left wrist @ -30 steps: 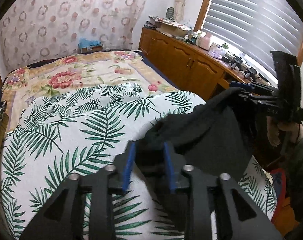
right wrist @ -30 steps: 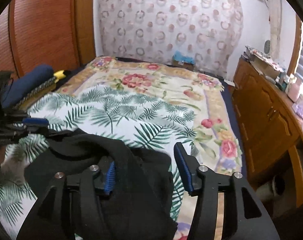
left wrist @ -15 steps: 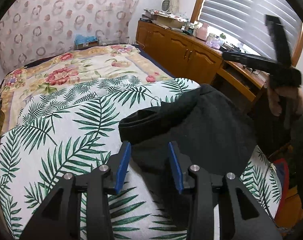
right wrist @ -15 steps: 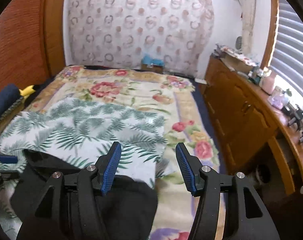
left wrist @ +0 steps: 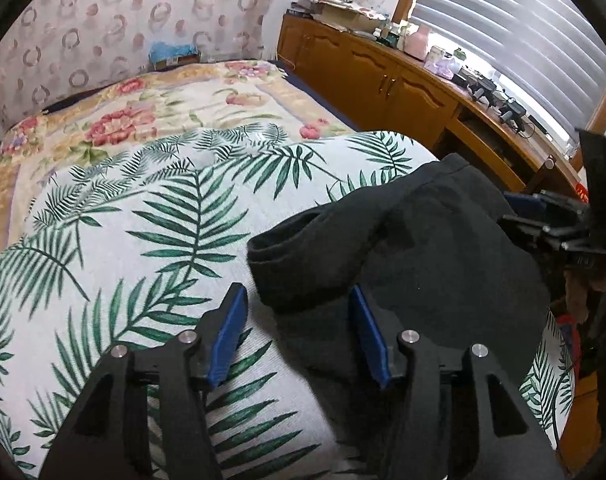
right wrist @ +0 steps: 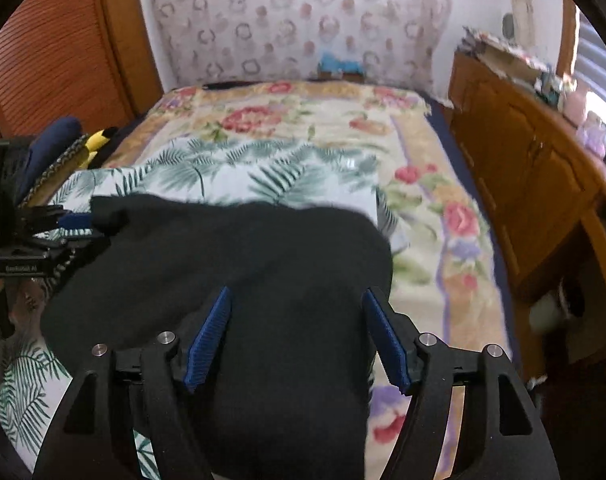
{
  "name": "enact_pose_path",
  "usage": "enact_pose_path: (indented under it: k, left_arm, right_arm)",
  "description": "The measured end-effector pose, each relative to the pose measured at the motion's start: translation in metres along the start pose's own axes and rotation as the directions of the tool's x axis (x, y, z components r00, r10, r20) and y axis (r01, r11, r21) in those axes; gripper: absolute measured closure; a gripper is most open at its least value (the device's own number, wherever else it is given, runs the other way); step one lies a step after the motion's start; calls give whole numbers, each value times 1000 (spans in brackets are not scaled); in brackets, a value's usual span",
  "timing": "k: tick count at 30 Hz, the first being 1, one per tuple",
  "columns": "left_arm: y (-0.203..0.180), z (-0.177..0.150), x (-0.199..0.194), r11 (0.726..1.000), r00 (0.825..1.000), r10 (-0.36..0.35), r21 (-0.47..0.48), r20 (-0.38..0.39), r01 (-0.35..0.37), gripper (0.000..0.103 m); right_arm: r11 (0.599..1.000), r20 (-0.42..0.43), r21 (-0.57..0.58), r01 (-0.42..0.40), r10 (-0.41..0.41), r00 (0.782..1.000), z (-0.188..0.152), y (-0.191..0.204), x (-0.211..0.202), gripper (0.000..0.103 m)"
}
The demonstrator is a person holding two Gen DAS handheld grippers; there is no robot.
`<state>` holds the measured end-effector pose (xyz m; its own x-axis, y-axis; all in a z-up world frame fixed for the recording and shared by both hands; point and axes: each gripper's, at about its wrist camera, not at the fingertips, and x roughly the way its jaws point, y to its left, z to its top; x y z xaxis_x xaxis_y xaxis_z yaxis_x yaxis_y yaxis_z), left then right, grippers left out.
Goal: Fold small clothes
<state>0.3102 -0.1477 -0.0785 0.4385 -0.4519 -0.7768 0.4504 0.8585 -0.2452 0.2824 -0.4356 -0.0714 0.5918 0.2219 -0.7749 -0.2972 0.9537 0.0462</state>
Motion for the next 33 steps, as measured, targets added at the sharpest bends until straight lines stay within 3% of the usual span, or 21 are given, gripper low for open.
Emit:
enact_pose_path:
  k: [6,11,16,17,19,23,25,33]
  left_arm:
    - [0,1,1,1000,1000,-6,-21,14,6,50]
    - [2,3,4,997,998,-63,-33,15,63,50]
    - [2,6,7,993,994,-107,-48,7,108,75]
    - [2,7,7,992,993,-116,-50,5,116,84]
    - [3,7,5,989,991,-135,-55,7,135,91]
    - [-6,7,-17,988,986,-154,-24,68,155,94]
    - [-12,8,-35,984,978,-175,-10,114,177,94]
    - [-37,16,-105,976,940,-219,73,263,207,95]
  right_arm:
    - [994,-40,80,-71,74,996,-12,-8,15,31]
    - [994,-35,42,-103,105,994,-13,1,17,31]
    - [991,-39,30,-132,134,990,-14,0,18,36]
    - [991,-42,21,-134,135,990,-14,1,19,40]
    - [989,-44,10,-147,148,988,-13,4,16,51]
    - [988,-24,-2,-157,157,987,-15,4,14,79]
    - [991,6,-6,-136,136,991,-14,4,6,87]
    - [997,163,-71,-40,51,985,-2,19,-48,91]
